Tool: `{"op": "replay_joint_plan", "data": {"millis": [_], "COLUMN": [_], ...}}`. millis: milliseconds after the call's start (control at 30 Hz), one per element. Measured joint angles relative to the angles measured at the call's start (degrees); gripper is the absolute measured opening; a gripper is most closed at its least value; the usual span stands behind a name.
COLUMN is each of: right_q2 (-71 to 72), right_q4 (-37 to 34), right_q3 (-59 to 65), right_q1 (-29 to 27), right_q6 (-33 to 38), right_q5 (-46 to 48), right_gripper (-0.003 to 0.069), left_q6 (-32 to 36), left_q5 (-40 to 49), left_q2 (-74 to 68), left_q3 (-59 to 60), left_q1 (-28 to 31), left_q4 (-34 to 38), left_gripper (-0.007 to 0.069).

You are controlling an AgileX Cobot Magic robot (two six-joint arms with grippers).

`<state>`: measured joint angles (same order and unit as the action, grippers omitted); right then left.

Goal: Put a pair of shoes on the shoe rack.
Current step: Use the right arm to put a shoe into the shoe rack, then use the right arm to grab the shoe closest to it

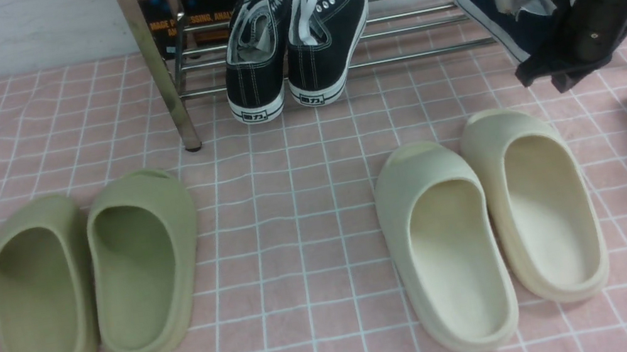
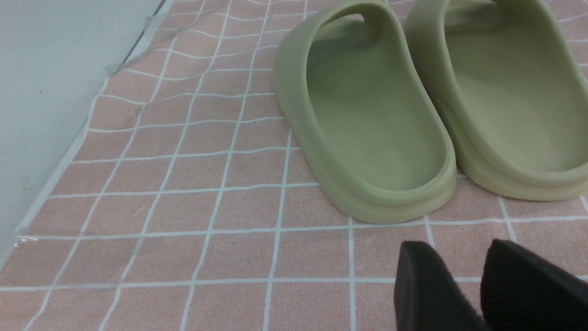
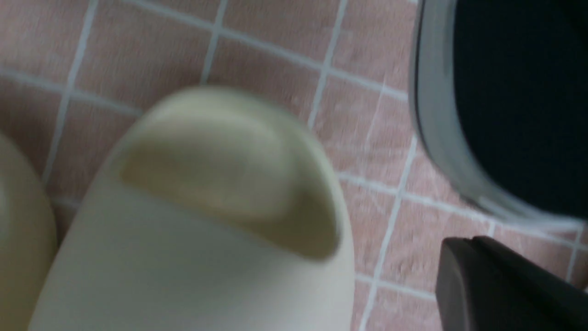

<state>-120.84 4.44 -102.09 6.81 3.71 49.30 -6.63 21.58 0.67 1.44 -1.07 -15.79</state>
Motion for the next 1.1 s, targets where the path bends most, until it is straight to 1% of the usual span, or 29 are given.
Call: {"op": "replay_joint_plan", "data": {"millis": [267,467,500,633,667,733,767,800,833,867,933,1000,1033,1100], "right_q2": [-4.49,-5.54,-5.54,-3.42,-3.22,0.10,0.43,4.07,4.52,7.86,12.31,17.92,18.36,22.21], "right_q4": [-0.63,-1.13,-1.13,-1.35,-1.35,-1.50,-1.52,-2.05,-2.05,-2.41,-2.54,-2.60,-2.60,-2.60], "right_q3": [-12.12,-15.49,-16.02,-18.55,-18.57,-18.05,-17.90,-15.67,-15.67,-12.32,-7.36,-0.13,1.30,8.63], "right_q1": [0.00,0.00,0.00,0.00,0.00,-0.18,-0.22,-0.71,-0.71,-1.16,-2.15,-3.83,-4.19,-6.09], "right_q6": [-1.24,-1.24,-1.24,-0.18,-0.02,1.60,1.65,1.78,1.78,1.78,1.72,1.38,1.38,0.99], "right_q5": [0.98,5.19,6.84,18.34,18.67,21.03,21.04,21.20,21.20,21.20,21.32,21.46,21.46,21.59], "right_gripper": [-0.0016,0.0004,0.0020,0.0209,0.0219,0.0355,0.0365,0.0440,0.0447,0.0488,0.0519,0.0533,0.0534,0.0536], "left_q6": [0.00,0.00,0.00,0.00,0.00,0.00,0.00,0.00,0.00,0.00,0.00,0.00,0.00,0.00], "left_q5": [0.00,0.01,0.01,0.05,0.05,0.05,0.05,0.05,0.05,0.05,0.05,0.05,0.05,0.05], "left_q2": [0.00,0.00,0.00,0.00,0.00,0.00,0.00,0.00,0.00,0.00,0.00,0.00,0.00,0.00], "left_q3": [0.00,0.00,0.00,0.00,0.00,0.00,0.00,0.00,0.00,0.00,0.00,0.00,0.00,0.00], "left_q1": [0.00,0.00,0.00,0.00,0.00,0.00,0.00,0.00,0.00,0.00,0.00,0.00,0.00,0.00], "left_q4": [0.00,0.00,0.00,0.00,0.00,0.00,0.00,0.00,0.00,0.00,-0.07,-0.11,-0.11,-0.11], "left_gripper": [0.0234,0.0237,0.0237,0.0237,0.0237,0.0237,0.0237,0.0237,0.0237,0.0237,0.0237,0.0237,0.0237,0.0237]}}
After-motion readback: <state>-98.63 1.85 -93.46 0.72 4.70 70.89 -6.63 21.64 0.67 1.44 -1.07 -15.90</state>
